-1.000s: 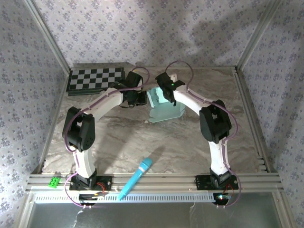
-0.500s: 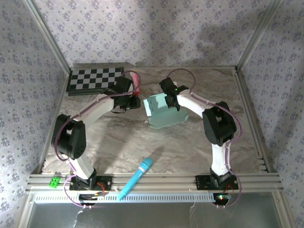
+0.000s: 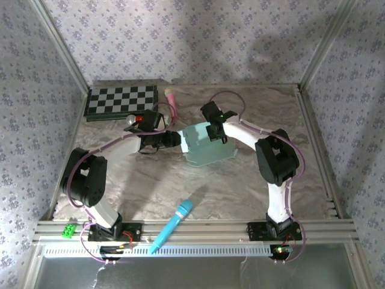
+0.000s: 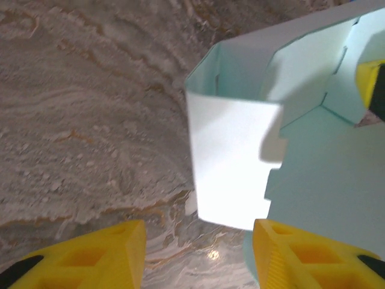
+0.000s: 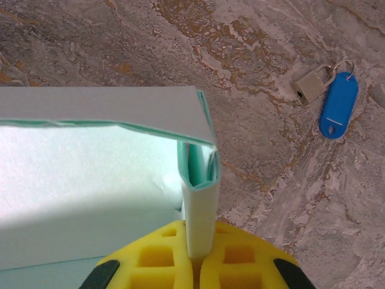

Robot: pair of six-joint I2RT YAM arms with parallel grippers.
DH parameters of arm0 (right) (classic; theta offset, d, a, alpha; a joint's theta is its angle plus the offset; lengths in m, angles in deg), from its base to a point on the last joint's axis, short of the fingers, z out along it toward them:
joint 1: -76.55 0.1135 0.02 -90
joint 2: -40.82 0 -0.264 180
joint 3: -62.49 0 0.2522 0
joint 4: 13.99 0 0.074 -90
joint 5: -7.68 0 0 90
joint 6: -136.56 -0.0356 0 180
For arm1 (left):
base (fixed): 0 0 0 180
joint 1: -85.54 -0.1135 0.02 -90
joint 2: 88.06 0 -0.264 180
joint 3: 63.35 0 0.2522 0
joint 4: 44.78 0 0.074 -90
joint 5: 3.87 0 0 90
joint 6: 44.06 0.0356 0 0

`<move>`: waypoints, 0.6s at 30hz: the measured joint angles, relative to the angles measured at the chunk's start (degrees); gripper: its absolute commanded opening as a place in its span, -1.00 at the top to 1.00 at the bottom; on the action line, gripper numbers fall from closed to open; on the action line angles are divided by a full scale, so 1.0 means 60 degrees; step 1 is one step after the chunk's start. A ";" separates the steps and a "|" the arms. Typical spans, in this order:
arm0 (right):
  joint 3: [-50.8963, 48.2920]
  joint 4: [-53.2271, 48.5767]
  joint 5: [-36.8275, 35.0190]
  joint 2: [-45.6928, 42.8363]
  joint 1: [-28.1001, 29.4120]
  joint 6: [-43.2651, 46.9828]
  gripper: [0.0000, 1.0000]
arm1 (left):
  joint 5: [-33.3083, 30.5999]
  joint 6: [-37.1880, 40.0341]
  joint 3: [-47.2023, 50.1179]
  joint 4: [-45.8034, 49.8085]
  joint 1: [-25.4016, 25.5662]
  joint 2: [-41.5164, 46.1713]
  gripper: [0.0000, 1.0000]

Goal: Fold the paper box

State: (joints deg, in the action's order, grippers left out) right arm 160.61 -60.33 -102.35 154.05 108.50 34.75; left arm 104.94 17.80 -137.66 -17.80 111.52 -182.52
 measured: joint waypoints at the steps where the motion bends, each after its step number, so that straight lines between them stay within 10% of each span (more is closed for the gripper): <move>1: 0.0000 0.0000 0.0000 0.0000 0.0007 0.0000 0.88 | 0.0029 0.0000 0.0000 -0.0127 0.0000 -0.0036 -0.01; 18: 0.0000 -0.0025 0.0066 0.0004 0.0033 -0.0080 0.88 | 0.0433 -0.0295 -0.0153 -0.1209 -0.0004 -0.1333 -0.03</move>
State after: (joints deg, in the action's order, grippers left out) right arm 160.61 -60.48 -101.95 154.08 108.70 34.27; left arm 107.54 16.03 -138.58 -25.06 111.50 -190.52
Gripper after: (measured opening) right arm 0.074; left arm 0.515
